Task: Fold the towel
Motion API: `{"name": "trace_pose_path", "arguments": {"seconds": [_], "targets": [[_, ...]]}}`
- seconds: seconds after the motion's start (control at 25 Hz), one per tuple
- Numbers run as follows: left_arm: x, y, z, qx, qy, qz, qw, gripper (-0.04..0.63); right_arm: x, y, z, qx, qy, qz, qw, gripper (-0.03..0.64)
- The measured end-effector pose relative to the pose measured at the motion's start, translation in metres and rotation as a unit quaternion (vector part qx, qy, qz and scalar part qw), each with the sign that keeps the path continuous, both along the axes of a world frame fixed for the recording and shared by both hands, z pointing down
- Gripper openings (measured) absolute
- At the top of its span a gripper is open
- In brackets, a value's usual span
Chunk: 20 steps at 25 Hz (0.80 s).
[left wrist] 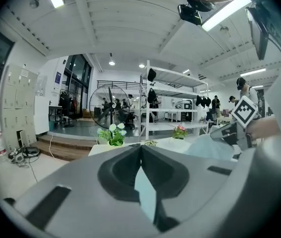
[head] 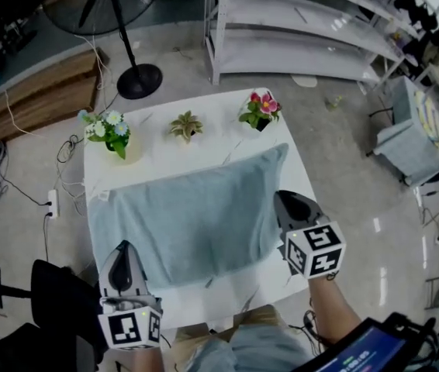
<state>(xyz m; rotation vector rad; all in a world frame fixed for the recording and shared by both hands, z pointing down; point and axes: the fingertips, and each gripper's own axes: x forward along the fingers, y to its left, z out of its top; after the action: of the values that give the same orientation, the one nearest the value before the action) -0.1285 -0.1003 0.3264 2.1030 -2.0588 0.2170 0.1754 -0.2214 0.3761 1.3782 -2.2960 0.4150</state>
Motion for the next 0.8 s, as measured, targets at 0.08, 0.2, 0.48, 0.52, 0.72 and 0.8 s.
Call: {"name": "trace_pose_path", "arguments": {"seconds": [0.08,0.2,0.48,0.52,0.72,0.8], "targets": [[-0.019,0.015,-0.006,0.006,0.002,-0.009,0.9999,0.008,-0.028,0.005,-0.01,0.011,0.003,-0.015,1.0,0.032],[-0.051,0.039,-0.012,0.013,0.007,-0.024,0.9996,0.008,-0.074,0.016,-0.018,0.024,0.011,-0.04,0.999,0.032],[-0.13,0.098,-0.011,0.015,0.019,-0.076,0.9968,0.008,-0.185,0.043,-0.019,0.035,0.024,-0.106,0.993,0.032],[-0.141,0.105,-0.011,0.015,0.021,-0.083,0.9962,0.008,-0.201,0.046,-0.019,0.036,0.024,-0.115,0.992,0.032],[-0.193,0.137,-0.006,0.014,0.028,-0.118,0.9925,0.008,-0.285,0.063,-0.019,0.04,0.015,-0.158,0.986,0.032],[-0.212,0.15,-0.004,0.014,0.032,-0.134,0.9904,0.008,-0.32,0.072,-0.017,0.039,0.006,-0.177,0.983,0.032]]}}
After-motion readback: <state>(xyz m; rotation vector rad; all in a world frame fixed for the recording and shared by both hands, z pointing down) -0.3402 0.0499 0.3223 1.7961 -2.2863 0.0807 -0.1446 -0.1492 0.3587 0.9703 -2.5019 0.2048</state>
